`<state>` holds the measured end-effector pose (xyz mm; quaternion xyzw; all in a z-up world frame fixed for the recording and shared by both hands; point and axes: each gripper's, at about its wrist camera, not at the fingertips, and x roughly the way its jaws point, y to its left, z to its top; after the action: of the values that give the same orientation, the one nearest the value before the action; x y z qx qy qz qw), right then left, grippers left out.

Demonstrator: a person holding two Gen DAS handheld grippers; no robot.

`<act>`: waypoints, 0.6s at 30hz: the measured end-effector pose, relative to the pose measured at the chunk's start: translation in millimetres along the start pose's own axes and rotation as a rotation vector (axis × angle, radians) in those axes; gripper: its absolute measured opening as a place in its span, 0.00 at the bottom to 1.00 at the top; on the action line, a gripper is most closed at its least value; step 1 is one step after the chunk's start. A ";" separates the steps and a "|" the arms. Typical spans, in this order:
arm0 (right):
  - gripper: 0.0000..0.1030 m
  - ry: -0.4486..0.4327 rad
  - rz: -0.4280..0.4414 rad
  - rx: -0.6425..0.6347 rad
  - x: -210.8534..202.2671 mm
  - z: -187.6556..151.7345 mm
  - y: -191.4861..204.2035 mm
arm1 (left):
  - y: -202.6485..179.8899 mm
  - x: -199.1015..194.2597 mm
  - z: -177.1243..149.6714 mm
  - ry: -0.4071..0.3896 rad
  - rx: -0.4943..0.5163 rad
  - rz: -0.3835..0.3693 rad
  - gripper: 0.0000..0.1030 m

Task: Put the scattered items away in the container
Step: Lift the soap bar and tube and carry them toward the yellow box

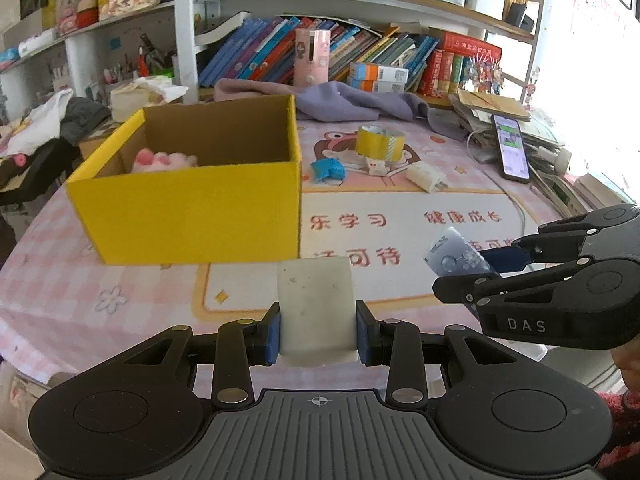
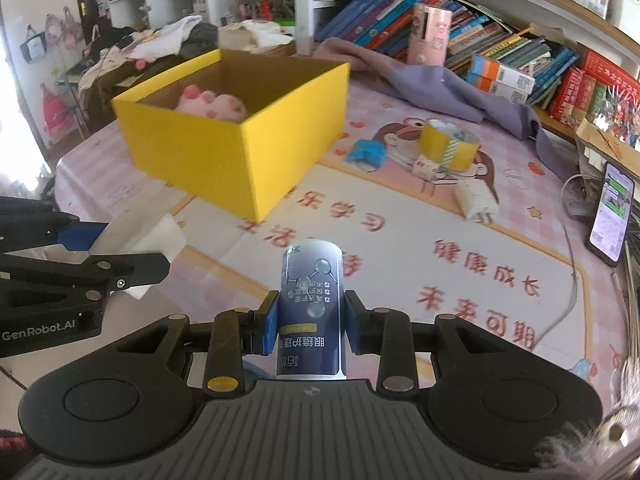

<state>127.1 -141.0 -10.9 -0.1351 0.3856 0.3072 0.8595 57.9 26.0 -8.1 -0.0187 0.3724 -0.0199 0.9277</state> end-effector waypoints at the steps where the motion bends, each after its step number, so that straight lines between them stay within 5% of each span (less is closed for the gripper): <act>1: 0.30 0.001 0.001 -0.004 -0.9 -1.7 6.0 | 2.5 -3.3 -3.0 -0.002 0.000 0.001 0.33; 18: 0.30 0.008 0.052 -0.085 -14.3 -13.3 87.1 | 49.7 -48.0 -40.6 -0.012 -0.025 0.055 0.33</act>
<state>57.0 -85.9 -8.7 -0.1625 0.3789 0.3449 0.8432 -3.7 77.2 -6.7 -0.0202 0.3673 0.0105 0.9298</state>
